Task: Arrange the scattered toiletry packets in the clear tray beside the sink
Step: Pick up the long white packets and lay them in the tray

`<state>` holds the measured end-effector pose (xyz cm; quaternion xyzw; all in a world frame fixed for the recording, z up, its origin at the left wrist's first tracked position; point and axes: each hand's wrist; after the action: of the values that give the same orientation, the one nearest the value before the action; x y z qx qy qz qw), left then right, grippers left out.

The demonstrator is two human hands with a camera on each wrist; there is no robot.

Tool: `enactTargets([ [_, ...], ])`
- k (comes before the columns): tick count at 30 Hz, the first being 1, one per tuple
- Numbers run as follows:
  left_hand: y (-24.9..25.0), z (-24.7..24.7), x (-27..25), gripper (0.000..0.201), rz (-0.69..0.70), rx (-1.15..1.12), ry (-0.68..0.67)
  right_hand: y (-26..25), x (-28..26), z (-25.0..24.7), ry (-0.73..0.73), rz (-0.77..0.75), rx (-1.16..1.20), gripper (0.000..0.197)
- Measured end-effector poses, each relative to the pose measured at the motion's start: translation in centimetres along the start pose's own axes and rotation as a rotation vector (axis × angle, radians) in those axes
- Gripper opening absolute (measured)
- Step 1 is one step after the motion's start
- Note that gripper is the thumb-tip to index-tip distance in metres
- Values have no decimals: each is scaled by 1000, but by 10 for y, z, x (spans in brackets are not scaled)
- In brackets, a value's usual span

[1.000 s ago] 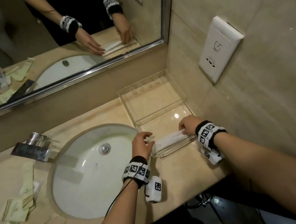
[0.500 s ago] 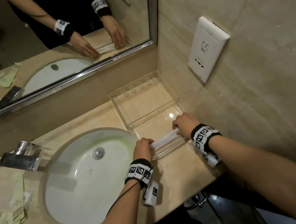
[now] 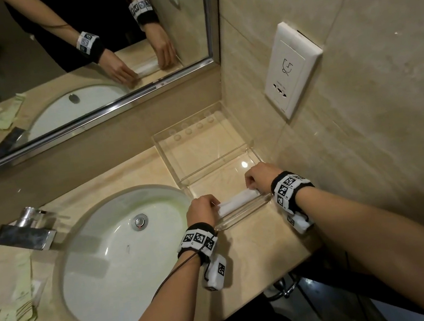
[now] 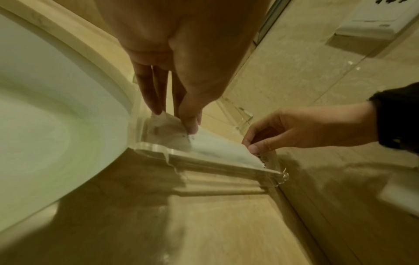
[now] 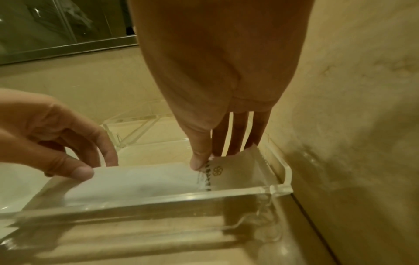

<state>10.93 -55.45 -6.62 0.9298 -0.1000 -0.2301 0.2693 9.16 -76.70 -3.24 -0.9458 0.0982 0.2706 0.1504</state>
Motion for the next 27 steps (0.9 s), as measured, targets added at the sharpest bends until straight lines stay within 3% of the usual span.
enactTargets([
  [19, -11, 0, 9, 17, 65, 23, -62, 2, -4, 5, 47, 10, 24, 17],
  [24, -15, -7, 5, 15, 90, -15, 2, -1, -7, 0, 77, 32, 114, 16],
  [27, -18, -22, -5, 12, 89, -85, 86, -11, -11, -3, 201, 7, 252, 13],
])
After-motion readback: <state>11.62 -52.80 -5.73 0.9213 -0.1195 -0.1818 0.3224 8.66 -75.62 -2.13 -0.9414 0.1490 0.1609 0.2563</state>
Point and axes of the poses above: each hand's wrist, its own x-axis towards the middle knuckle, its own z-axis out of the palm, y = z × x, and after that the axes turned 1 degree about y, right-handed
